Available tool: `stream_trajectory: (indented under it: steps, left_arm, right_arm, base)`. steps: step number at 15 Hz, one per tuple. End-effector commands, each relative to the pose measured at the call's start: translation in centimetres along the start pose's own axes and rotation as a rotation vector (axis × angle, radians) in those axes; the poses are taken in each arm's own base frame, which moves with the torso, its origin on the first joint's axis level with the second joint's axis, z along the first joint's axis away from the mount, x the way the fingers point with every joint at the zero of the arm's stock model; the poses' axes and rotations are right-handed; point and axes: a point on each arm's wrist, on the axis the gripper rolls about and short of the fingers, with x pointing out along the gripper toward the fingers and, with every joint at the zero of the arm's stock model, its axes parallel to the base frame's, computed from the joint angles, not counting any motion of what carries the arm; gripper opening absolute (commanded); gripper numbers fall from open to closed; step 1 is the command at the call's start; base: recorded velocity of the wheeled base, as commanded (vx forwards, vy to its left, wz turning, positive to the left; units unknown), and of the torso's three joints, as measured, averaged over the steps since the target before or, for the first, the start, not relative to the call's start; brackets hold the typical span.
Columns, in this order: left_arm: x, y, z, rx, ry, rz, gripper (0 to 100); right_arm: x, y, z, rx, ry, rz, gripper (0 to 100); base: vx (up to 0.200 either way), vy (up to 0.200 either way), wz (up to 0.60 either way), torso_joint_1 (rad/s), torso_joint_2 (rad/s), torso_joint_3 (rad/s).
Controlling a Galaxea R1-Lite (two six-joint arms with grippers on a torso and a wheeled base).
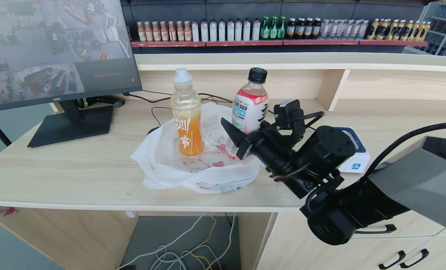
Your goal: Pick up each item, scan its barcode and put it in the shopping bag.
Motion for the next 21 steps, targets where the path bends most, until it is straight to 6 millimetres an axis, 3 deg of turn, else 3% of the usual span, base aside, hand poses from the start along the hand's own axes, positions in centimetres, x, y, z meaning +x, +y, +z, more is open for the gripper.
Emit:
stream_trajectory:
  steps: [1, 5, 8, 17, 21]
  left_arm:
    - [0.0, 0.0, 0.0, 0.0, 0.0, 0.0, 100]
    - [0.0, 0.0, 0.0, 0.0, 0.0, 0.0, 100]
    - [0.0, 0.0, 0.0, -0.001, 0.0, 0.0, 100]
    - [0.0, 0.0, 0.0, -0.001, 0.0, 0.0, 100]
    - [0.0, 0.0, 0.0, 0.0, 0.0, 0.0, 100]
  right_arm:
    - [0.4, 0.3, -1.3, 0.004, 0.013, 0.005, 0]
    - [2.2, 0.2, -1.8, 0.008, -0.038, -0.015, 0]
    - [2.3, 1.0, -2.1, 0.017, -0.03, -0.017, 0]
    - [1.6, 1.1, -6.7, -0.009, 0.063, -0.019, 0]
    - [1.5, 1.3, -6.9, -0.047, 0.071, -0.001, 0]
  base:
    - [0.0, 0.0, 0.0, 0.0, 0.0, 0.0]
    - [0.0, 0.0, 0.0, 0.0, 0.0, 0.0]
    - [0.0, 0.0, 0.0, 0.0, 0.0, 0.0]
    - [0.0, 0.0, 0.0, 0.0, 0.0, 0.0]
    - [0.0, 0.0, 0.0, 0.0, 0.0, 0.0]
